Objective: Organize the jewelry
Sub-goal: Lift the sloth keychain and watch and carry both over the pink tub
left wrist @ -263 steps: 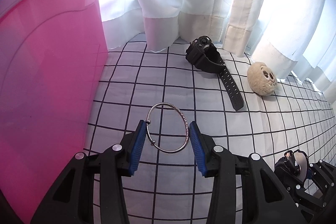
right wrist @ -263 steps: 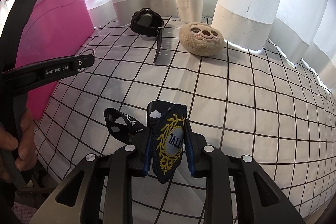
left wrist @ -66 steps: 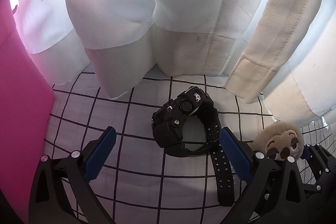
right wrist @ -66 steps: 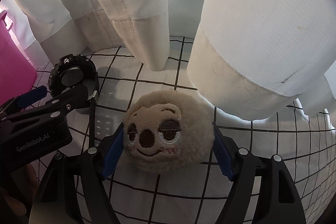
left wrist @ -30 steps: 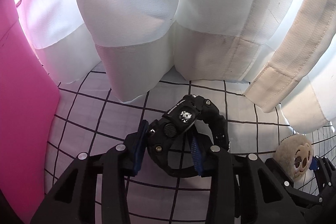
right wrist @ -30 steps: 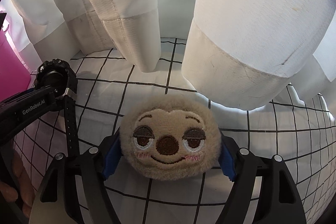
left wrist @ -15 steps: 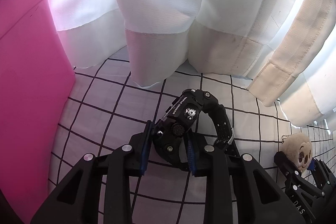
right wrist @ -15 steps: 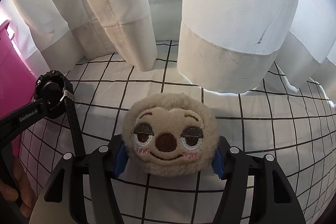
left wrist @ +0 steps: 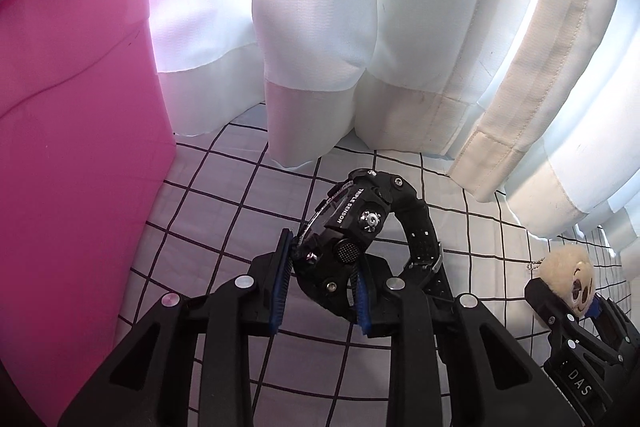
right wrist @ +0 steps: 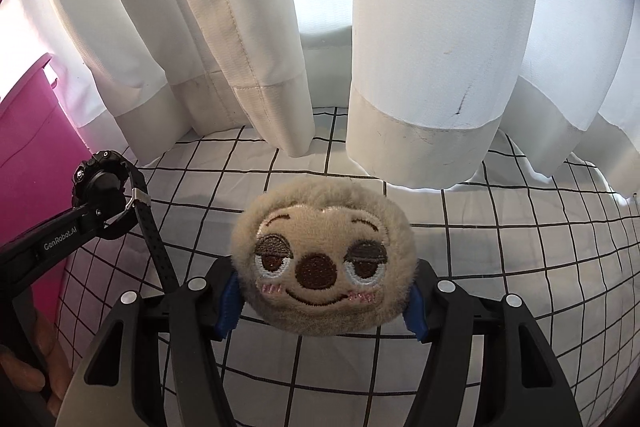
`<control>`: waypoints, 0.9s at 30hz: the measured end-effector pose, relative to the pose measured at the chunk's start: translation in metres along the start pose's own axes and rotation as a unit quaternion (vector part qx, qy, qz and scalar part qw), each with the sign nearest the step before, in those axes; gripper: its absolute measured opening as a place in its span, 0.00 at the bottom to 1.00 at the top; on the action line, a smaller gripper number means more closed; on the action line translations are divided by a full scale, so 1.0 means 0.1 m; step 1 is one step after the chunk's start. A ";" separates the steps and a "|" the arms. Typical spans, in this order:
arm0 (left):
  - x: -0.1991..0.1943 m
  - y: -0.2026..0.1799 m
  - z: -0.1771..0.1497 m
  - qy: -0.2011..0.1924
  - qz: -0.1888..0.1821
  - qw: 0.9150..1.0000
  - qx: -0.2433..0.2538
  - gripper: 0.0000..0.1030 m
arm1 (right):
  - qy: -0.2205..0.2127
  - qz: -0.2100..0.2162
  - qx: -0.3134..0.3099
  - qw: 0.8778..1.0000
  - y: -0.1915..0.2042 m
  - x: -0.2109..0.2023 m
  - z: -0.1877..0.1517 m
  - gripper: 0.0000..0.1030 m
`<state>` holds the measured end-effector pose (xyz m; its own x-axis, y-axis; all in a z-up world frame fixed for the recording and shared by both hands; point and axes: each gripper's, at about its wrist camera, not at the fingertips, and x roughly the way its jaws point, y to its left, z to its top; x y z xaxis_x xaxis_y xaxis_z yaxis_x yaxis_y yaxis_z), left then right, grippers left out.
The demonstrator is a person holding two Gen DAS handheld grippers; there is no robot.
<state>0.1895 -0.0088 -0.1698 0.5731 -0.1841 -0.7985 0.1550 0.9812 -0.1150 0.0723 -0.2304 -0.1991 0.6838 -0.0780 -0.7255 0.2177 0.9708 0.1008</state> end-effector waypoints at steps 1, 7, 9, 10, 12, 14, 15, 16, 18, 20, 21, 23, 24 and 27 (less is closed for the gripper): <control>-0.02 0.00 0.01 -0.002 -0.001 1.000 0.000 0.26 | -0.002 0.001 0.000 1.000 -0.01 -0.04 0.00 0.59; -0.21 -0.10 -0.03 -0.017 -0.003 1.000 0.004 0.26 | -0.015 0.003 0.000 1.000 -0.01 -0.22 0.02 0.59; -0.23 -0.14 -0.05 -0.020 -0.006 1.000 0.007 0.26 | -0.019 0.003 -0.001 1.000 -0.01 -0.28 0.01 0.59; -0.31 -0.14 -0.04 -0.023 -0.006 1.000 0.007 0.26 | -0.021 0.004 -0.002 1.000 -0.01 -0.35 0.01 0.59; -0.37 -0.17 -0.05 -0.026 -0.008 1.000 0.008 0.26 | -0.027 0.005 -0.004 1.000 -0.01 -0.44 0.01 0.59; -0.41 -0.20 -0.06 -0.032 -0.009 0.999 0.010 0.26 | -0.032 0.005 -0.007 0.999 0.02 -0.50 0.00 0.59; -0.46 -0.20 -0.06 -0.036 -0.010 0.999 0.011 0.26 | -0.035 0.005 -0.008 0.999 0.03 -0.54 0.00 0.59; -0.50 -0.22 -0.05 -0.040 -0.010 0.999 0.013 0.26 | -0.037 0.006 -0.009 0.999 0.03 -0.58 0.00 0.59; -0.60 -0.24 -0.04 -0.047 -0.011 0.999 0.018 0.26 | -0.043 0.007 -0.011 0.999 0.04 -0.66 0.00 0.59; -0.68 -0.26 -0.04 -0.053 -0.009 0.998 0.023 0.26 | -0.048 0.007 -0.015 0.999 0.05 -0.74 0.02 0.59; -0.73 -0.27 -0.03 -0.056 -0.010 0.998 0.023 0.26 | -0.051 0.007 -0.016 0.999 0.06 -0.78 0.03 0.59; -0.80 -0.28 -0.02 -0.060 -0.011 0.998 0.020 0.26 | -0.056 0.009 -0.022 0.998 0.08 -0.85 0.05 0.59; -0.85 -0.29 -0.01 -0.063 -0.011 0.998 0.019 0.26 | -0.059 0.010 -0.025 0.998 0.10 -0.89 0.06 0.59; -1.00 -0.31 0.01 -0.074 -0.009 0.997 0.020 0.26 | -0.069 0.015 -0.032 0.997 0.13 -0.99 0.10 0.59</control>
<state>0.1285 -0.0208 -0.0855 0.6814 -0.2119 -0.7006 0.1978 0.9749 -0.1025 0.0140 -0.2123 -0.1188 0.7794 -0.0740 -0.6221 0.1535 0.9853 0.0752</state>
